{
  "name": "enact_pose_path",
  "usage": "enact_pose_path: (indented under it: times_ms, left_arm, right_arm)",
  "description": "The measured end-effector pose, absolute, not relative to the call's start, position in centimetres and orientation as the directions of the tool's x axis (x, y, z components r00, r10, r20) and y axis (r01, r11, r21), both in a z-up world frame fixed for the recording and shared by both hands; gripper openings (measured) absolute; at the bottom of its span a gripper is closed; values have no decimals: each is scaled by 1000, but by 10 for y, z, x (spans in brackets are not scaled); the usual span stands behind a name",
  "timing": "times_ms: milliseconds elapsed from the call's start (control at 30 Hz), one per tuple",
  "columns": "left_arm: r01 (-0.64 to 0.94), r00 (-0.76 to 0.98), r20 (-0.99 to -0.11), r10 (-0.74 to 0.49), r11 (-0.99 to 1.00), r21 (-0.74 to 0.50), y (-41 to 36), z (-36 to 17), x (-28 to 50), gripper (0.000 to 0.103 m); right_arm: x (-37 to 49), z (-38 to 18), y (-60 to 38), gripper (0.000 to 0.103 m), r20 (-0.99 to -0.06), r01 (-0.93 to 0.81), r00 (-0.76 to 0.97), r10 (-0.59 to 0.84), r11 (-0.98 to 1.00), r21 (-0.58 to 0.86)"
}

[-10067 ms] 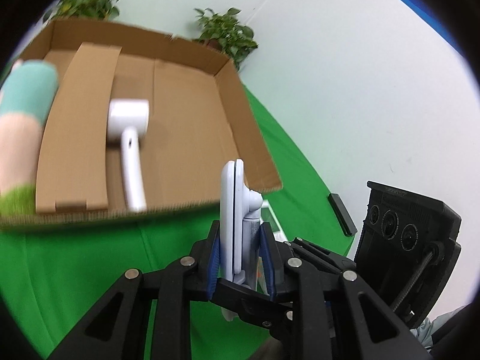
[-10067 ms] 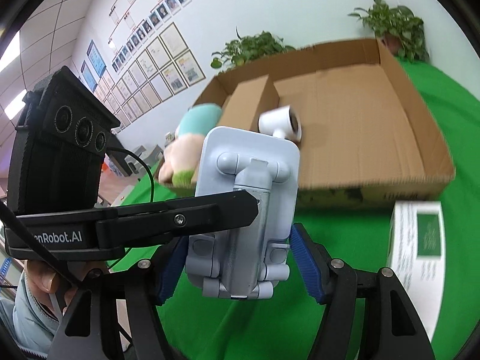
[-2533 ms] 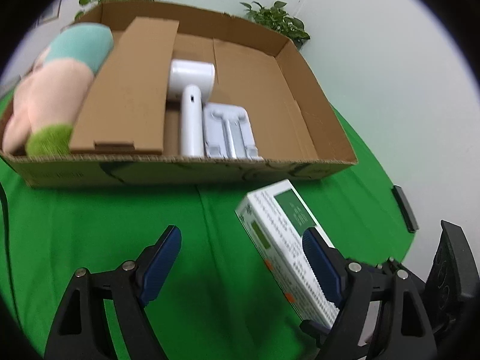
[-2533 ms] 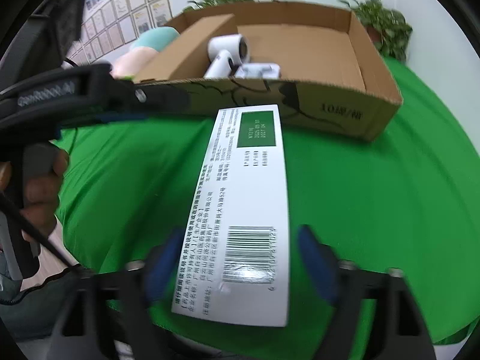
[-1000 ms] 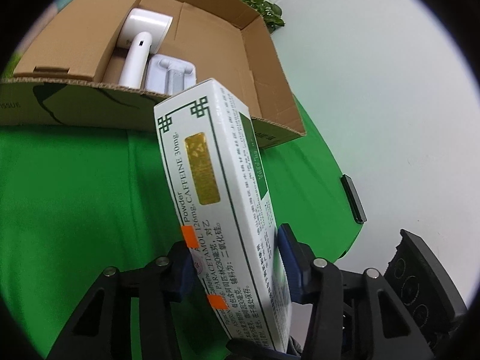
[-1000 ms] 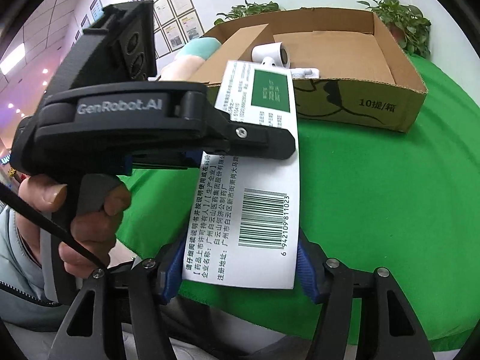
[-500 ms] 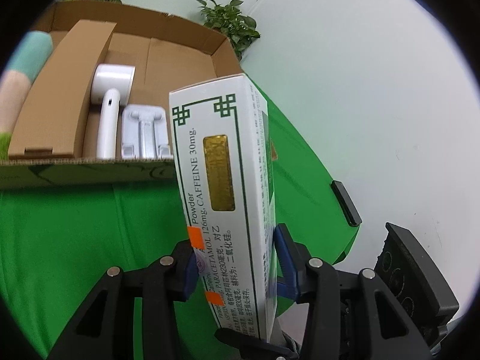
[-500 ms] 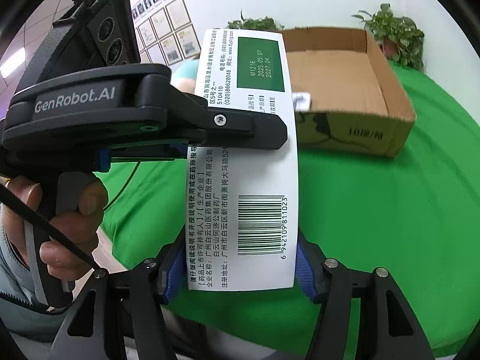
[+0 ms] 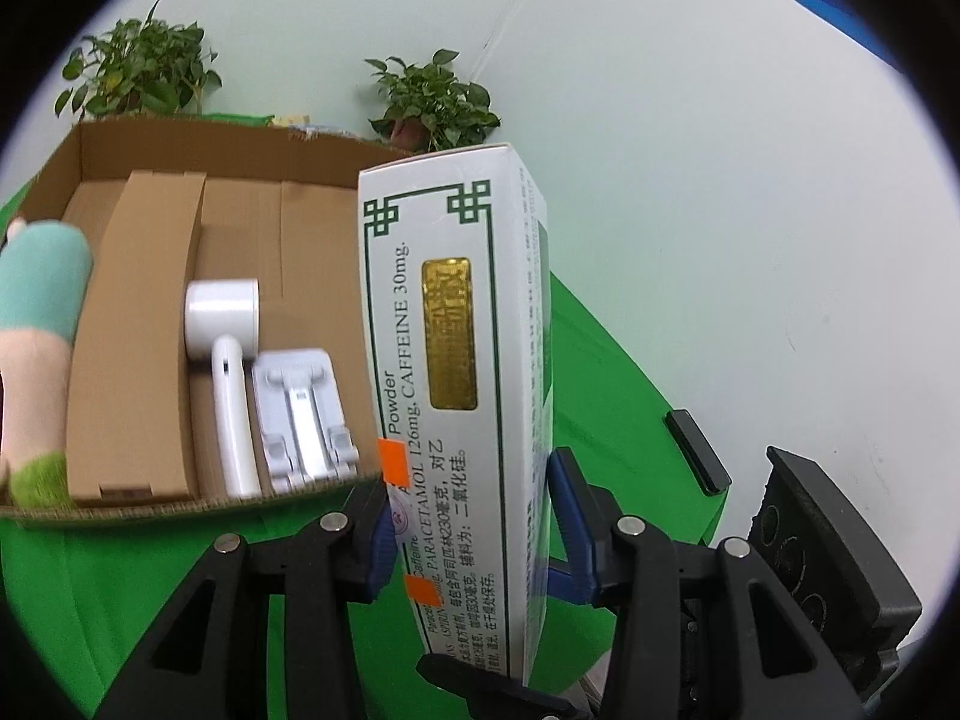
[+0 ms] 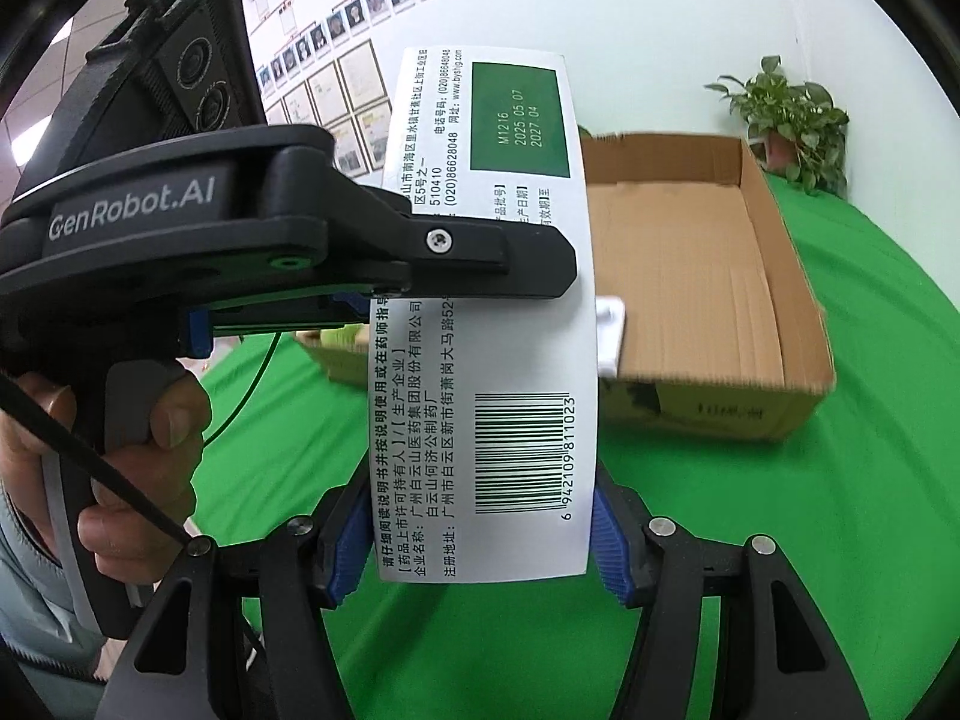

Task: Organize objects
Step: 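Lift the medicine box upright with both grippers and carry it over the cardboard box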

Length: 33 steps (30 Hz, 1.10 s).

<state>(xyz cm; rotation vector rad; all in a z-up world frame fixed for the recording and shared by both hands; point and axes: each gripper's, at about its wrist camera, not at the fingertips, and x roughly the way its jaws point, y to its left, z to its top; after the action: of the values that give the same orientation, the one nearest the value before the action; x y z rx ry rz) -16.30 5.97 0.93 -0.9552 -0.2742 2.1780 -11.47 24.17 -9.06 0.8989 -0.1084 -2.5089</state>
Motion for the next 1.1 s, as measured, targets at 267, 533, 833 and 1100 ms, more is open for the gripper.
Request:
enact_pose_path:
  times_ms: [267,533,833,1100]
  left_arm:
    - [-585,-462,-535,707,-696,-415,61,44,-204,43]
    - [-621,-416,-551,724,-669,-410,92,52,-259,42]
    - [-573,-302,-611,732,-652,-497,115,6,-313,42]
    - [-507,-209,-659,723,-656,-559,130,-38,-336,42]
  right_arm:
    - [-166,-61,245,59,-537,395,-709,-457,-889,234]
    - [-222,-45,267,59,-541,350,-715,-442,-897,271]
    - [-283,-74,292,59,-634,273,-647,-424,-905,327]
    - [-292,-115,299,59,-713,206,-565,-416,-908,366]
